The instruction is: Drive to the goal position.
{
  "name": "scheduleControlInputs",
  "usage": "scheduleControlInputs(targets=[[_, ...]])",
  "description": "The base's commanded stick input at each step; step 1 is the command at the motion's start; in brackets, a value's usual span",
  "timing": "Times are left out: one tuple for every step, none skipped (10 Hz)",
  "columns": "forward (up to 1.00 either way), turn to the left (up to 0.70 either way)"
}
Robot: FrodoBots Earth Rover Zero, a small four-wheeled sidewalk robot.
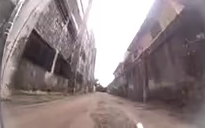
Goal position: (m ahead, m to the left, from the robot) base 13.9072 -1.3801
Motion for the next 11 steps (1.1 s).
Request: scheduleControlInputs(targets=[[0.84,0.06],[0.84,0.06],[0.84,0.06],[0.84,0.06],[0.84,0.06],[0.84,0.06],[0.84,0.06],[0.84,0.06],[0.84,0.06],[0.84,0.06],[0.84,0.06]])
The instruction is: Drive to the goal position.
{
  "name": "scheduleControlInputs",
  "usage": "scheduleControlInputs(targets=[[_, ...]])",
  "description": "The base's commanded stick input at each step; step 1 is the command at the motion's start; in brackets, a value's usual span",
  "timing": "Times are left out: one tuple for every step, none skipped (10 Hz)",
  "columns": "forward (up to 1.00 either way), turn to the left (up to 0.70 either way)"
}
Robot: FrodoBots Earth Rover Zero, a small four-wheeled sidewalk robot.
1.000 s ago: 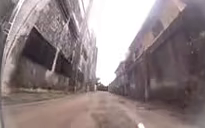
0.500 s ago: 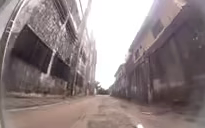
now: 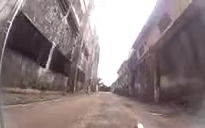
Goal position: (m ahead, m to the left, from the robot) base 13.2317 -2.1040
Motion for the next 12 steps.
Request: scheduleControlInputs(targets=[[0.84,0.06],[0.84,0.06],[0.84,0.06],[0.84,0.06],[0.84,0.06],[0.84,0.06],[0.84,0.06],[0.84,0.06],[0.84,0.06],[0.84,0.06],[0.84,0.06],[0.84,0.06]])
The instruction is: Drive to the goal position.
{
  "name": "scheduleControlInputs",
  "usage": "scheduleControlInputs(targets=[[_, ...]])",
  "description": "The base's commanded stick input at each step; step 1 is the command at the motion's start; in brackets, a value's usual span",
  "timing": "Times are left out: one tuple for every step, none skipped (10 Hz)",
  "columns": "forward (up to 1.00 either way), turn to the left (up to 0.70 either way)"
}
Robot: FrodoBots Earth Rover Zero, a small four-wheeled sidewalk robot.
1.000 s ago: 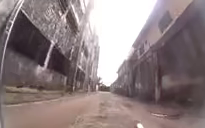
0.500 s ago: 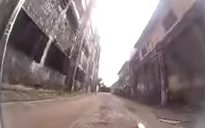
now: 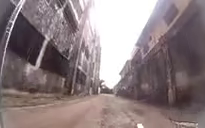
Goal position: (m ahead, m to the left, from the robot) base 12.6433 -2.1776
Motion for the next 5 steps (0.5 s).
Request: scheduleControlInputs(targets=[[0.84,0.06],[0.84,0.06],[0.84,0.06],[0.84,0.06],[0.84,0.06]])
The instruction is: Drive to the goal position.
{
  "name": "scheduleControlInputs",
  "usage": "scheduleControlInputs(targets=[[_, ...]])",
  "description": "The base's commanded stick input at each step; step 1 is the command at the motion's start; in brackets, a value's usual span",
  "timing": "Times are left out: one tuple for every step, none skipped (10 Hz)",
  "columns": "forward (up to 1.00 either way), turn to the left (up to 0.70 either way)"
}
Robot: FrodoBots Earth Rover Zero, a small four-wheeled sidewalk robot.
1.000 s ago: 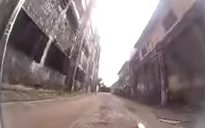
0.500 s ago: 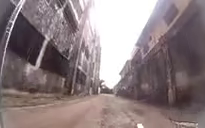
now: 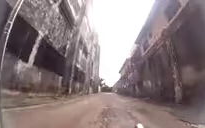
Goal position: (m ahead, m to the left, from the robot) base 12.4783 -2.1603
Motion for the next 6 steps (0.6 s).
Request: scheduleControlInputs(targets=[[0.84,0.06],[0.84,0.06],[0.84,0.06],[0.84,0.06],[0.84,0.06],[0.84,0.06]])
